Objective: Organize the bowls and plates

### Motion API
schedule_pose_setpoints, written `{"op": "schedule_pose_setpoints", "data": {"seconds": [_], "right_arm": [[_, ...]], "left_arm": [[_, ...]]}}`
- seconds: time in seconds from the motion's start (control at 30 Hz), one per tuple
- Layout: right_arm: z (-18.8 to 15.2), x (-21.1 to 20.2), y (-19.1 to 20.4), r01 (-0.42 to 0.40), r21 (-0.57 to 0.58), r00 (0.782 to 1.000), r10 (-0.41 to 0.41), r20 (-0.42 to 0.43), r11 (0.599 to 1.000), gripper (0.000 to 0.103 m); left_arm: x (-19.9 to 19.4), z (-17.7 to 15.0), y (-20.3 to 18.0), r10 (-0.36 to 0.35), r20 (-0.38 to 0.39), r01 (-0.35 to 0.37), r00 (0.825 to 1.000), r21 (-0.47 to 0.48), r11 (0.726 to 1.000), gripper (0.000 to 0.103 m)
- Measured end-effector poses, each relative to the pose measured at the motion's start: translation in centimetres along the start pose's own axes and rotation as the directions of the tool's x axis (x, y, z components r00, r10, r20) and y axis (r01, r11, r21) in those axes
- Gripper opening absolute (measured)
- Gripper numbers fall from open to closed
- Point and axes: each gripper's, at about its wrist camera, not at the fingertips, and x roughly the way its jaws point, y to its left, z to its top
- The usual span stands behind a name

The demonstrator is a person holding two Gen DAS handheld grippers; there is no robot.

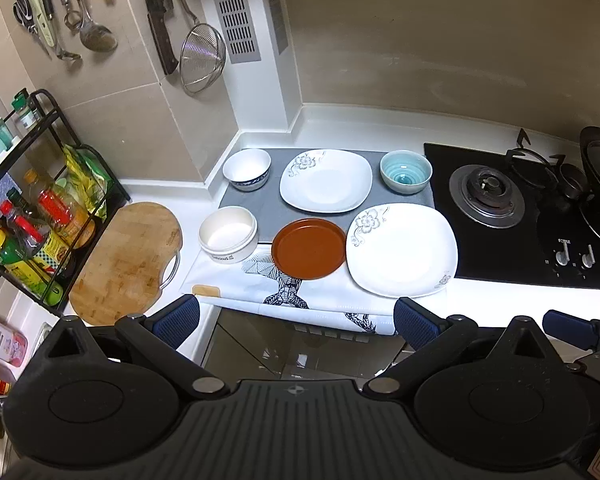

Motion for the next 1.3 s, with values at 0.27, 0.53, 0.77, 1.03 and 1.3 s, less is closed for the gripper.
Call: {"op": "schedule_pose_setpoints", "data": {"seconds": [0.27,0.53,0.77,1.03,1.3], "right_arm": [[-0.6,1.8,0.1,-0.029,0.006,0.999,0.029,-0.036,1.0,0.103],[-1.7,6.2,-1.3,-0.109,0.01,0.994,0.109,0.022,0.994,0.103],[-1.9,10.8,-6.2,-0.247,0.125,0.969,0.247,0.016,0.961,0.103],[2.0,15.0,-10.1,-0.135,0.149,0.99,0.139,-0.02,0.98,0.103],[3.9,18.0,-11.5,-0.069,0.195,0.997,0.073,-0.013,0.978,0.085]], "left_arm": [[1.7,-0.6,0.7,-0.021,-0.041,0.019,0.999,-0.031,0.999,0.103],[7.2,-1.4,1.9,-0.142,-0.014,0.142,0.99,0.015,0.99,0.103],[15.7,-1.4,3.6,-0.275,-0.064,0.276,0.959,0.015,0.961,0.094],[26.5,2.9,5.7,-0.471,-0.163,0.466,0.867,-0.072,0.882,0.085],[38.2,6.6,6.4,-0.625,-0.286,0.58,0.726,-0.233,0.781,0.034]]}}
